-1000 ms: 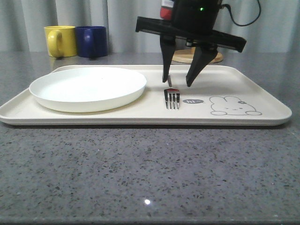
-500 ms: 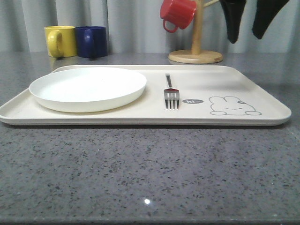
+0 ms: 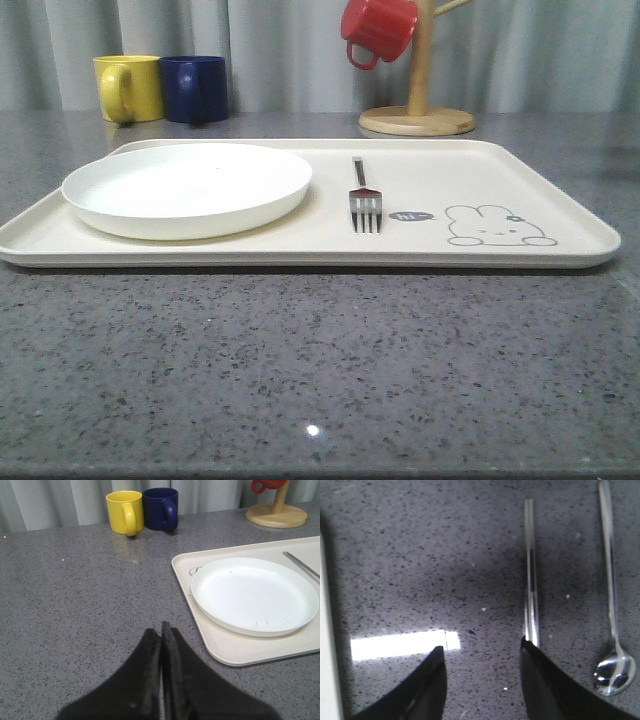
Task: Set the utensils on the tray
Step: 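Grasp the steel chopsticks with the right gripper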
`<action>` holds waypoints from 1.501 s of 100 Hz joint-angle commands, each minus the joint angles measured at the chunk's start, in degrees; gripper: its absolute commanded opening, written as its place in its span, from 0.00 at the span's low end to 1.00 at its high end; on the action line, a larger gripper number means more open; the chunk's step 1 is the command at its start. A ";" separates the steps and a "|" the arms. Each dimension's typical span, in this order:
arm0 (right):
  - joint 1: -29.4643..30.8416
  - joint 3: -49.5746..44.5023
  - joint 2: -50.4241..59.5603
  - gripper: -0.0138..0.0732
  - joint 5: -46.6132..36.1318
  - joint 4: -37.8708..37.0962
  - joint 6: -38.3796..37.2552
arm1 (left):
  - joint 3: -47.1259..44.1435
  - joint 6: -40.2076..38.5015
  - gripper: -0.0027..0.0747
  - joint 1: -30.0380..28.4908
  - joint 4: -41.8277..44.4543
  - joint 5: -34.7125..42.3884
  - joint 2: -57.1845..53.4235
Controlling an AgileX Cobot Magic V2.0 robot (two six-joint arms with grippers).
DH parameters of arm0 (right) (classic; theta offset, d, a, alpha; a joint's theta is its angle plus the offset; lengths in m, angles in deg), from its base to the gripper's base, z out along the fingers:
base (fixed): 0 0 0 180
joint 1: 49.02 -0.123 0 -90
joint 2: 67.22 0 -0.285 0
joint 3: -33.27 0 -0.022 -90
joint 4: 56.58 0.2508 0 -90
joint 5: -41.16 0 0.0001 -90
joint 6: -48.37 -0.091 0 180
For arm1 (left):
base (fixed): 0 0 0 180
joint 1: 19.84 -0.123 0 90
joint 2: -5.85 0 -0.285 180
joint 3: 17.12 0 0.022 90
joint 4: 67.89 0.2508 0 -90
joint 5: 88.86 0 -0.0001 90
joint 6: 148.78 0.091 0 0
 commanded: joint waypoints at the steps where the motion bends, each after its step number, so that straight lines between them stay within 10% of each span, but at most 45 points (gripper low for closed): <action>1: 2.71 0.67 2.89 0.57 6.12 1.57 2.78 | 1.46 -0.57 0.01 0.38 -0.68 4.42 0.58; 96: 7.63 -8.87 -2.88 0.56 2.15 3.82 6.40 | 1.46 -0.57 0.01 0.38 -0.68 4.42 0.58; 127: 7.63 -8.87 -2.94 0.15 2.12 3.78 6.40 | 1.46 -0.57 0.01 0.38 -0.68 4.42 0.58; 150: 7.57 -8.56 -1.89 0.08 1.54 4.49 6.08 | 1.46 -0.57 0.01 0.38 -0.68 4.42 0.58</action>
